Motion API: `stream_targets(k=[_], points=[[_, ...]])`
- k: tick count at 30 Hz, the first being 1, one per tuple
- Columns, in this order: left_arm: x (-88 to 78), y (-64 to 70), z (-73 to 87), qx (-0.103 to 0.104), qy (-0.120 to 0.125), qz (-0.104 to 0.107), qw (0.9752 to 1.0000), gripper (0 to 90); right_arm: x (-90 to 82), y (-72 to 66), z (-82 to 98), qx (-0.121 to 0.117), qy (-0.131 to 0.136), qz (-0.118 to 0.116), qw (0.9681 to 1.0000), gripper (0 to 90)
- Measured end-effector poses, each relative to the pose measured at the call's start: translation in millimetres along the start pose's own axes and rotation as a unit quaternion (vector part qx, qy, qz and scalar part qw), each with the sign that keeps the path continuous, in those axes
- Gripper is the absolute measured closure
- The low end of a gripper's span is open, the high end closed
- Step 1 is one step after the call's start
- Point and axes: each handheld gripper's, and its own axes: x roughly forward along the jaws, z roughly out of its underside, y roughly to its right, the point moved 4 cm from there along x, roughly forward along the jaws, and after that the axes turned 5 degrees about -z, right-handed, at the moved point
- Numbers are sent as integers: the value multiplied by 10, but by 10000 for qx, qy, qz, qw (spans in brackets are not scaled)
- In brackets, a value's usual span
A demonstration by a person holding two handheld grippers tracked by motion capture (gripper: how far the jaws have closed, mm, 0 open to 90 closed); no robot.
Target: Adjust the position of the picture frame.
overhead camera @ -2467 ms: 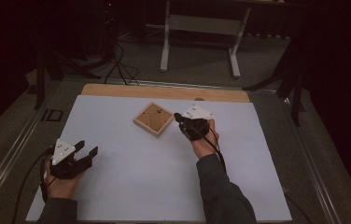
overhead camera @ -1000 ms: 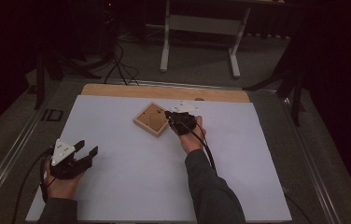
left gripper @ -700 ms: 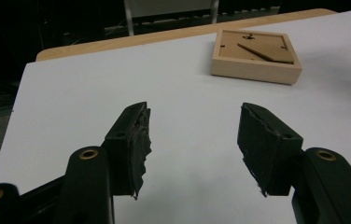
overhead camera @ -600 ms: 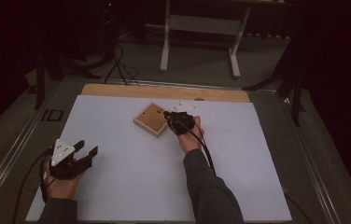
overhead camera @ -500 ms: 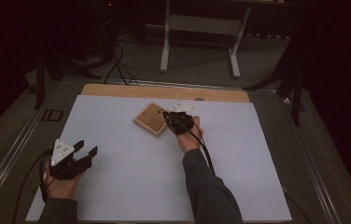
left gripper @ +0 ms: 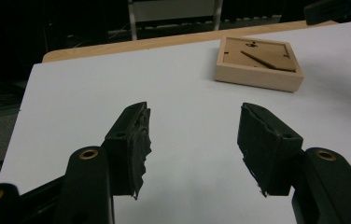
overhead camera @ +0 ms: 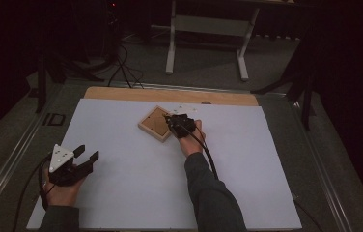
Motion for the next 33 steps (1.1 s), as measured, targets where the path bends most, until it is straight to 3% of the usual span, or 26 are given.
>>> stream_targets(k=[19, 30, 33], points=[[-7, -11, 0, -77, 32, -13, 10000, 435, 300, 105, 220, 172, -423, 88, 9989, 896], [-9, -10, -1, -83, 44, -16, 10000, 435, 405, 155, 320, 322, -587, 174, 9976, 896], [-7, -12, 0, -83, 42, -17, 10000, 435, 414, 150, 316, 268, -610, 188, 9976, 896]])
